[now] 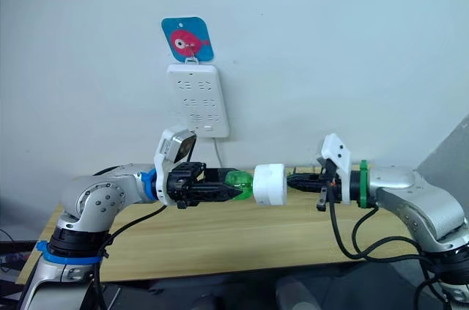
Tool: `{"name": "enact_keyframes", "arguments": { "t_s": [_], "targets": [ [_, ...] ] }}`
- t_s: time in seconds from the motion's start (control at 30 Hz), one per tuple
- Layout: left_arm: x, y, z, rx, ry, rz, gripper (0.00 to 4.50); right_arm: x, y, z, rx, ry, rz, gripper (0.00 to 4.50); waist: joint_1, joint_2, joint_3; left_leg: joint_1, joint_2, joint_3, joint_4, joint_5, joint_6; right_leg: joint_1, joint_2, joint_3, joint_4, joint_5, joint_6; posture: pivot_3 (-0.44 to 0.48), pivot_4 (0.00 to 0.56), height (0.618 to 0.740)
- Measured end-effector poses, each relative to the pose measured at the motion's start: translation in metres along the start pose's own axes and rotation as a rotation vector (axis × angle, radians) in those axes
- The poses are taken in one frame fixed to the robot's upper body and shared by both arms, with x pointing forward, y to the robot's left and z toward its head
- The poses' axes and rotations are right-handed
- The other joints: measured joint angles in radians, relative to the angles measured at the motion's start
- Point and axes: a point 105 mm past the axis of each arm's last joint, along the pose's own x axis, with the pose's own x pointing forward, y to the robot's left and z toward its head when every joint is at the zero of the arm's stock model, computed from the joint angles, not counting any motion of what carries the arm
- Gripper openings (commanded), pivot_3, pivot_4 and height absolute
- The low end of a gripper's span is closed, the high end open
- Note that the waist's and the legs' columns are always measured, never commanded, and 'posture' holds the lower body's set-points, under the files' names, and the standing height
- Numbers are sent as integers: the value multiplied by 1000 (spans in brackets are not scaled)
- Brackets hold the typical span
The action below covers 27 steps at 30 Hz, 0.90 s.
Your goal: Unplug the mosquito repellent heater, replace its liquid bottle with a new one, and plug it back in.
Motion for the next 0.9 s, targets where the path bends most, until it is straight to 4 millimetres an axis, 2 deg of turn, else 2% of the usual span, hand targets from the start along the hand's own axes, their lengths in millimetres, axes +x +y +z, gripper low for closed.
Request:
{"name": "enact_keyframes", "arguments": {
  "t_s": [0.07,0.3,0.67,0.9],
  "targets": [
    [1,1,0,-5,-10,-2,2342,4,13,4,17,-8,59,0,-1,0,0,0,0,0,0,0,0,0,0,0,0,0,0,-197,41,740],
    [-2,11,3,3,-57,56,2342,5,36,13,65,-23,150,0,-1,0,0,0,0,0,0,0,0,0,0,0,0,0,0,-199,41,740],
    [-2,26,-1,66,-36,135,2342,8,43,43,91,-124,171,0,-2,0,0,0,0,0,0,0,0,0,0,0,0,0,0,-203,42,740],
    [-1,24,-5,77,1,126,2342,10,34,52,143,-186,122,0,-3,0,0,0,0,1,0,0,0,0,0,1,0,0,0,-203,42,740]
  ]
}}
